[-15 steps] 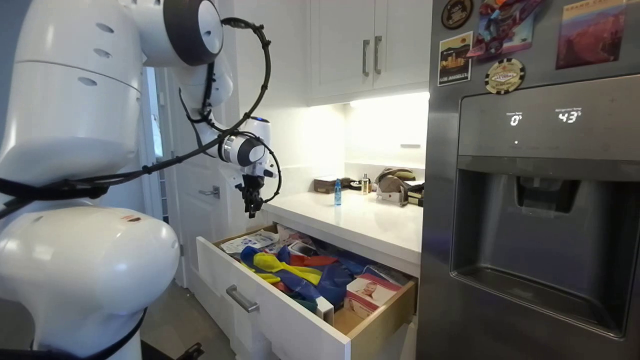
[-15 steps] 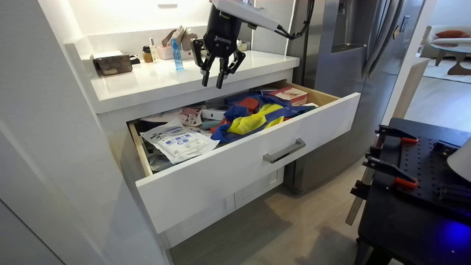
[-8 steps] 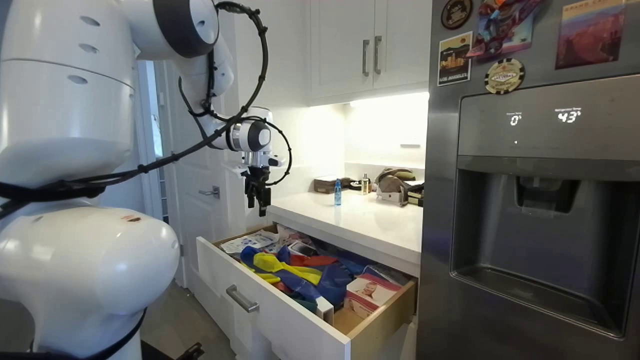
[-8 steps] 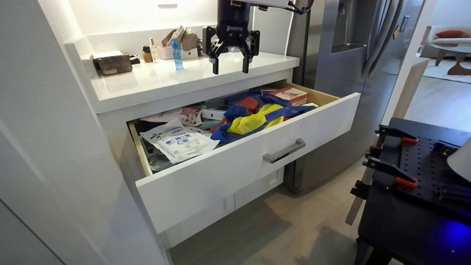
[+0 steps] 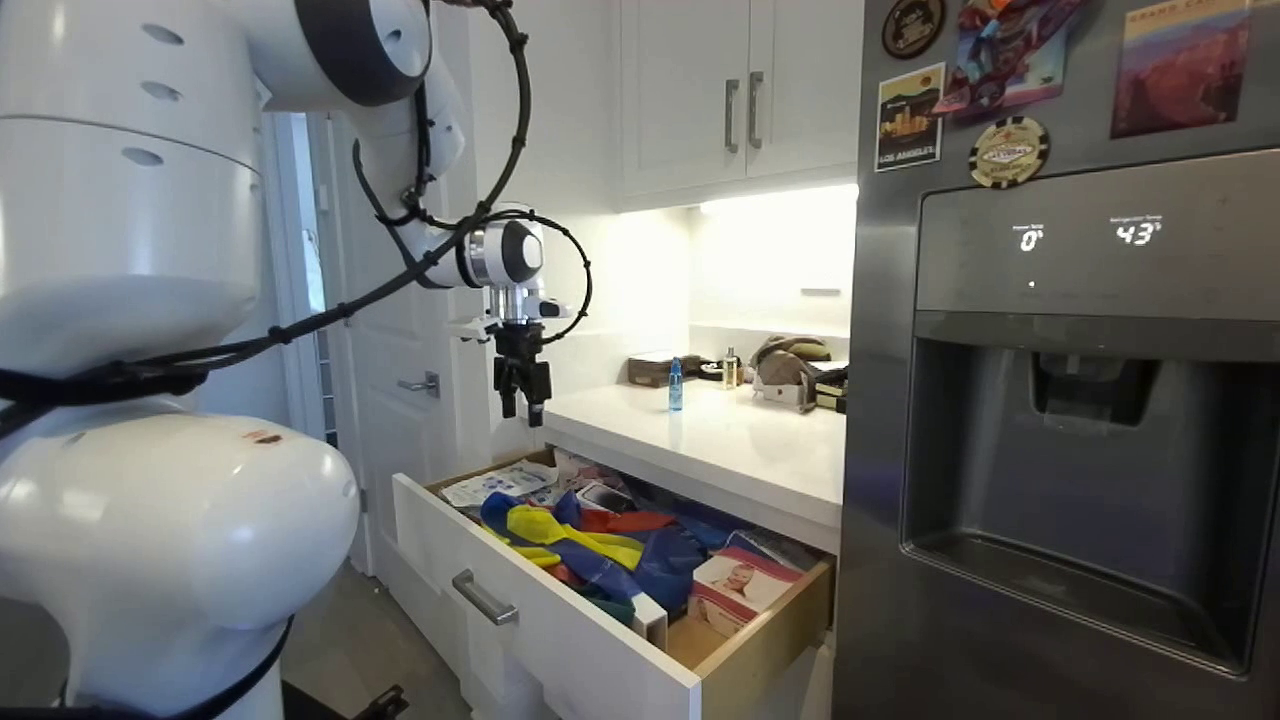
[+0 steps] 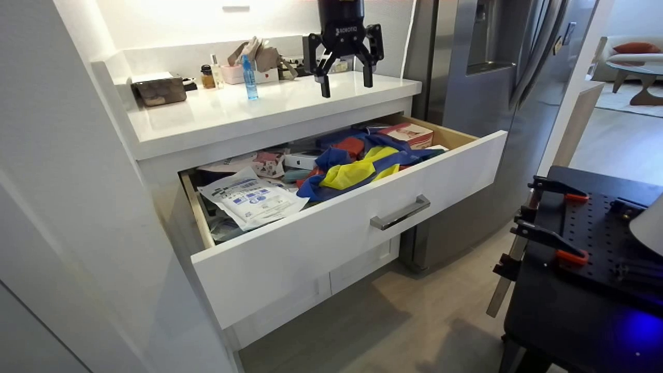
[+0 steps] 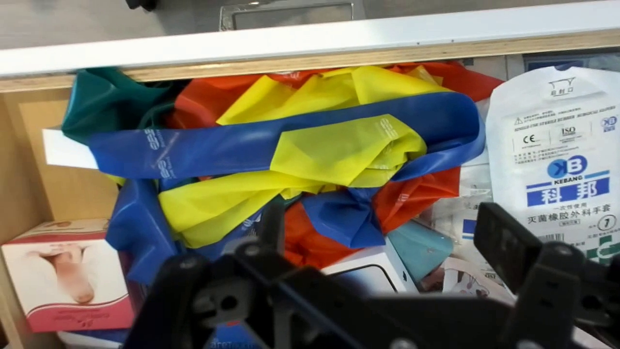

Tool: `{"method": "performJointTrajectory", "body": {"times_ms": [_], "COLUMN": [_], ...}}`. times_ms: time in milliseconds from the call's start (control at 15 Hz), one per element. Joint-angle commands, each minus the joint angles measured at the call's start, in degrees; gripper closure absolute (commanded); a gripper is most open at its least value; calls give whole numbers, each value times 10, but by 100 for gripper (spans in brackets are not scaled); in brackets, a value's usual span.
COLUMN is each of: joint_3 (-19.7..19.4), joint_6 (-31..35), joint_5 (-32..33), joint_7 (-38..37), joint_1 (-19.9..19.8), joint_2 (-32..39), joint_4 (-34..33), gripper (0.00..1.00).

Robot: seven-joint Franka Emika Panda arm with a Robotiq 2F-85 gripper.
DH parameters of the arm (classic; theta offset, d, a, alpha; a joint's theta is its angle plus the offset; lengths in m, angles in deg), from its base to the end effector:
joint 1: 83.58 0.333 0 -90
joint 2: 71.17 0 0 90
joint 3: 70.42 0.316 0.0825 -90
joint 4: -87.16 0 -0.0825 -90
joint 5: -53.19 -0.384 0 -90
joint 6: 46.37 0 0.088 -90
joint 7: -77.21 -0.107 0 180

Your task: Move the packet from the counter to the drawer

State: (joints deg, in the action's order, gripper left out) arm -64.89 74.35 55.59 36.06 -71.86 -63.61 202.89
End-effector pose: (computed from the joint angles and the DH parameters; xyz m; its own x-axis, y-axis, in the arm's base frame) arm 0.5479 0.1669 0.3831 0.9225 -0.3856 -0.0187 -0.3845 -0.9220 0.0460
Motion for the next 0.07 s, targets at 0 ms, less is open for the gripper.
{"method": "performJointTrajectory", "body": {"times_ms": [0], "joint_3": [4], "joint_6": [-3], "joint_5": [1], "joint_7": [0], "joint_1": [-4], "joint_2": [-1], "joint_4": [-1], "gripper": [0]}}
